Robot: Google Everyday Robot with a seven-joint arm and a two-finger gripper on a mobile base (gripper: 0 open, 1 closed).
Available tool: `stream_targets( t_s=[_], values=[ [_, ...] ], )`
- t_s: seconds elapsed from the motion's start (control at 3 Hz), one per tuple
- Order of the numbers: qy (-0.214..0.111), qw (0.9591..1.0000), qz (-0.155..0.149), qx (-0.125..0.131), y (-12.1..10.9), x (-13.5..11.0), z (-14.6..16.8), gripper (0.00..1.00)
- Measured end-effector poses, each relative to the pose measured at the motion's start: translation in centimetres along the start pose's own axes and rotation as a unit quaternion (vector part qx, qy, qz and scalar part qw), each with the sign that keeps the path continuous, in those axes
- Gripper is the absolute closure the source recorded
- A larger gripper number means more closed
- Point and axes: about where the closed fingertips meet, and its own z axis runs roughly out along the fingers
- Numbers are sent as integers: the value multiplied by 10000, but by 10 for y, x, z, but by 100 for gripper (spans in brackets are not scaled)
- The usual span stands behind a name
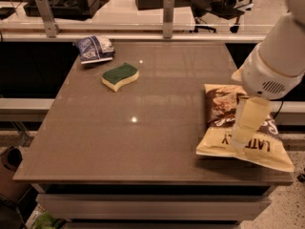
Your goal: Move brown chip bag near sponge
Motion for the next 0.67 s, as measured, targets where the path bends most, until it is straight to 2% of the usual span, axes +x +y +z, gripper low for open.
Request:
stream_targets(
  t_s=[0.33,0.67],
  values=[
    [82,9995,33,-316,6,-1,51,0],
    [210,9978,60,-624,17,5,84,0]
  ],
)
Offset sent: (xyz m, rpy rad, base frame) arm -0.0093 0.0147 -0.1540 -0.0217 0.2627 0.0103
